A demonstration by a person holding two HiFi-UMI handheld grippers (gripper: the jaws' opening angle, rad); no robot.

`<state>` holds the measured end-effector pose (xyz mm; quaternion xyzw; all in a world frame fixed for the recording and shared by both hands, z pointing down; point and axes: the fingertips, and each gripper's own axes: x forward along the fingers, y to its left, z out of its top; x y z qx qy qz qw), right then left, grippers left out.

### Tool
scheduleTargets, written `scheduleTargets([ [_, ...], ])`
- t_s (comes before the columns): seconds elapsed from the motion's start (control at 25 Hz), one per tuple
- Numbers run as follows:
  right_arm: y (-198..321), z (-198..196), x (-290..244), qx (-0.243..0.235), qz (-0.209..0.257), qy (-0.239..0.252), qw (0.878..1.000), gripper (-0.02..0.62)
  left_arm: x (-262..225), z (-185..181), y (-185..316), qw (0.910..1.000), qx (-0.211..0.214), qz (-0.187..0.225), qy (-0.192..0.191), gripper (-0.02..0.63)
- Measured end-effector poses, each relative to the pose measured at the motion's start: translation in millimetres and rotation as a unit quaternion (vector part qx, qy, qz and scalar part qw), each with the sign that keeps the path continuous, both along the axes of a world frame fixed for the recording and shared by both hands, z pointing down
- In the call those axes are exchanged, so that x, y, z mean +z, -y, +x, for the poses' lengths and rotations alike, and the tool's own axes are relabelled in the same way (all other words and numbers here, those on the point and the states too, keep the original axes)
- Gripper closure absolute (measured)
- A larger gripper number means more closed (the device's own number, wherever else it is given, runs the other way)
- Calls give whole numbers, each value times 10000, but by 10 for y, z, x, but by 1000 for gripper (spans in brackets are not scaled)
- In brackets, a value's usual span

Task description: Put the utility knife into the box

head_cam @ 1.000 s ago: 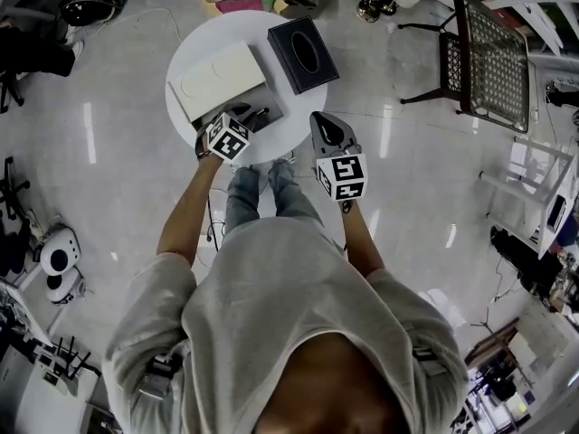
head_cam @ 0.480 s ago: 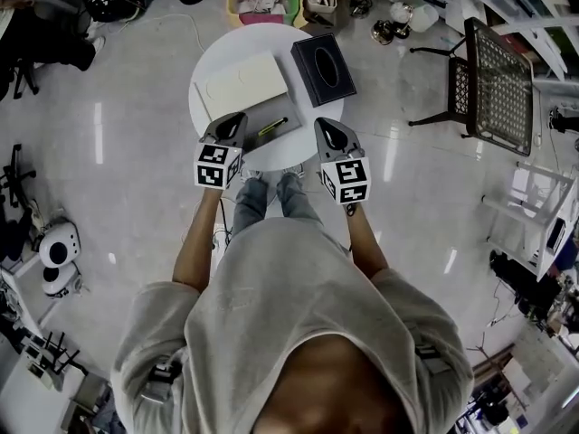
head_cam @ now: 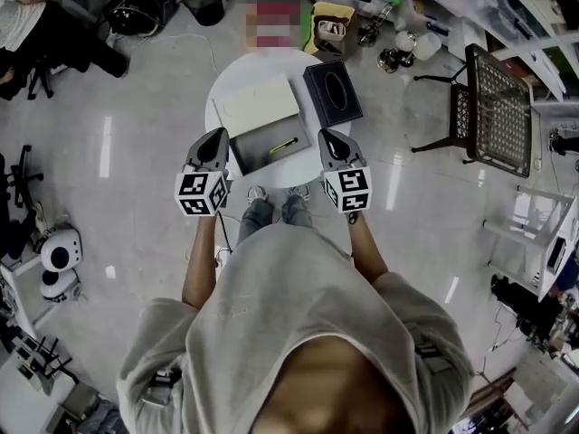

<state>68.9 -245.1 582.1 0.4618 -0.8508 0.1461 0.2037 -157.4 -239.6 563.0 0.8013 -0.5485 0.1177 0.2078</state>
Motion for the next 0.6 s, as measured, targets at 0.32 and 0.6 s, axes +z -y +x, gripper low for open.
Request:
scheduleTargets([
  [0.32,229,28,-339,107,435,53,9990,565,-433,-41,250,9984,-20,560,86,588],
  [0.6,489,95,-691,171,895,58,9958,565,-761,-15,503,9950,39,986,156,588],
])
